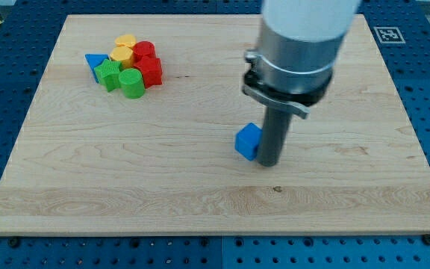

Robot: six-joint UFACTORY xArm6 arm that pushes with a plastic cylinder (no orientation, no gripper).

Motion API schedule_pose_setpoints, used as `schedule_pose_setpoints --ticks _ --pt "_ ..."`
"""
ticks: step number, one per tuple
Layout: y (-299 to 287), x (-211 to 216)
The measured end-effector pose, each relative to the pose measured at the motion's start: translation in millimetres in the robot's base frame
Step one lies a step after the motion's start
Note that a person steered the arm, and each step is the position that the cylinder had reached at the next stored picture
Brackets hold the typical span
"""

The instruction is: Push the blue cube to the center

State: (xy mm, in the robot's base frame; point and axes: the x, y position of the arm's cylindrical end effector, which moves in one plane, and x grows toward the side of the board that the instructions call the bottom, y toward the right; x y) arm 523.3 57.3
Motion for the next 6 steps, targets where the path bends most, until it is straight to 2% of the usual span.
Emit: schedule_pose_setpoints --ticks 1,3,6 --pt "-16.5 -30.6" --pt "-50.2 -21.1" --pt "-51.3 -33.9"
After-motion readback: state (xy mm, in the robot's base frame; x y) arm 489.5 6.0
